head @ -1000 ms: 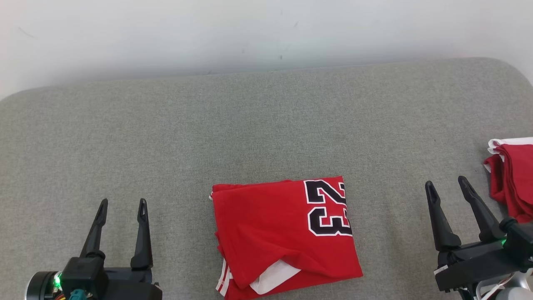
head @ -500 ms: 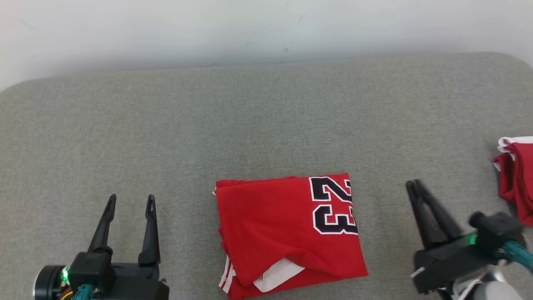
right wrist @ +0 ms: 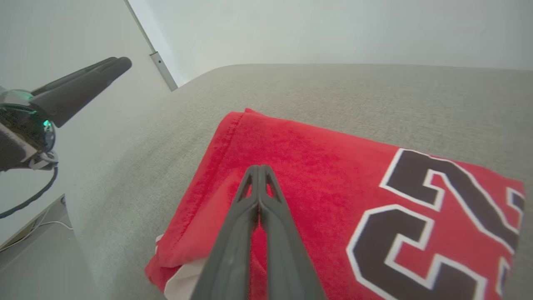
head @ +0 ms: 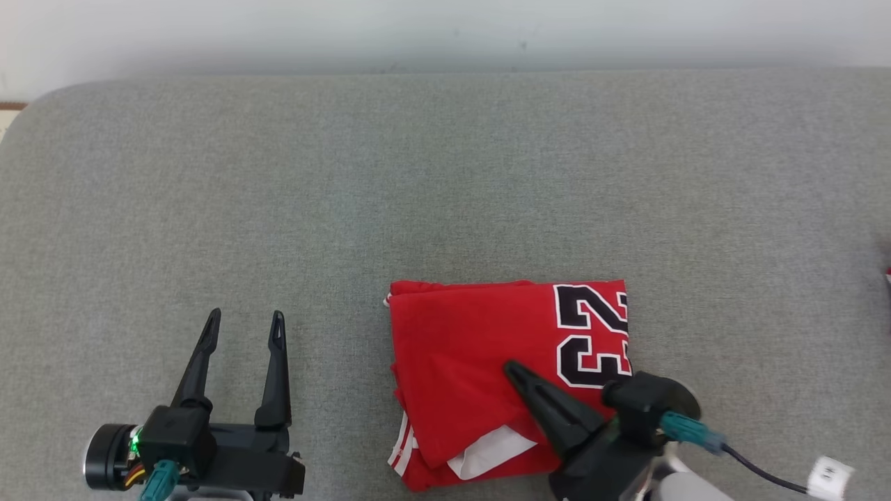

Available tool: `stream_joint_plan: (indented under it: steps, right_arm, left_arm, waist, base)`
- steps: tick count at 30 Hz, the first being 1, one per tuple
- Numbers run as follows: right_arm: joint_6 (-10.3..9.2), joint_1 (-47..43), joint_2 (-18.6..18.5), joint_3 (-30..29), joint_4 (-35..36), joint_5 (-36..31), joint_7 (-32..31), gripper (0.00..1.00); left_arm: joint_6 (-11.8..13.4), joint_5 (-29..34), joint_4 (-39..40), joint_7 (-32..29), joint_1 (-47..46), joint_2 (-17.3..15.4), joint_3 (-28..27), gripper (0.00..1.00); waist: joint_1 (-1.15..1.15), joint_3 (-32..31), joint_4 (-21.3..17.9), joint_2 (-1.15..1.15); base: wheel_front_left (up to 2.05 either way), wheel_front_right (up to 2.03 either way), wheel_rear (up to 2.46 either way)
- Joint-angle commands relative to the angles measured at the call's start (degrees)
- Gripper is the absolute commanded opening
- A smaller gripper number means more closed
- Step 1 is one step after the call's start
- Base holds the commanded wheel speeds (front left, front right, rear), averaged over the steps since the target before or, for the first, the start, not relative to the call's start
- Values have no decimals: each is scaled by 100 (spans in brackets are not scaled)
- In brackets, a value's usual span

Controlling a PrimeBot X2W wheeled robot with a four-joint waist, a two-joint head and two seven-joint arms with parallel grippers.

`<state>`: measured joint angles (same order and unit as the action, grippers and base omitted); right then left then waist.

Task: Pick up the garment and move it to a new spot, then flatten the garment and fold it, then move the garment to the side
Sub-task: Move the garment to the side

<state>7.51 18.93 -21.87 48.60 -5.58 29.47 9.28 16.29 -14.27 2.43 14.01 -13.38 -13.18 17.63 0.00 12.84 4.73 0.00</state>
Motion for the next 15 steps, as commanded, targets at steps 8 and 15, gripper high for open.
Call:
stream_joint_plan:
  steps: [8,15]
  right_arm:
    - [-5,601,83,1079,-783,431,204,0]
    - [-4,987,136,2000,-1169,756,309,0]
  left_arm:
    - [-6,12,-83,69,-137,52,23,100]
    - [-29,15,-138,85,-199,85,31,100]
  waist:
    - [0,183,118,0]
    - [0,253,130,0]
  base:
    - [0,0,0]
    - [0,0,0]
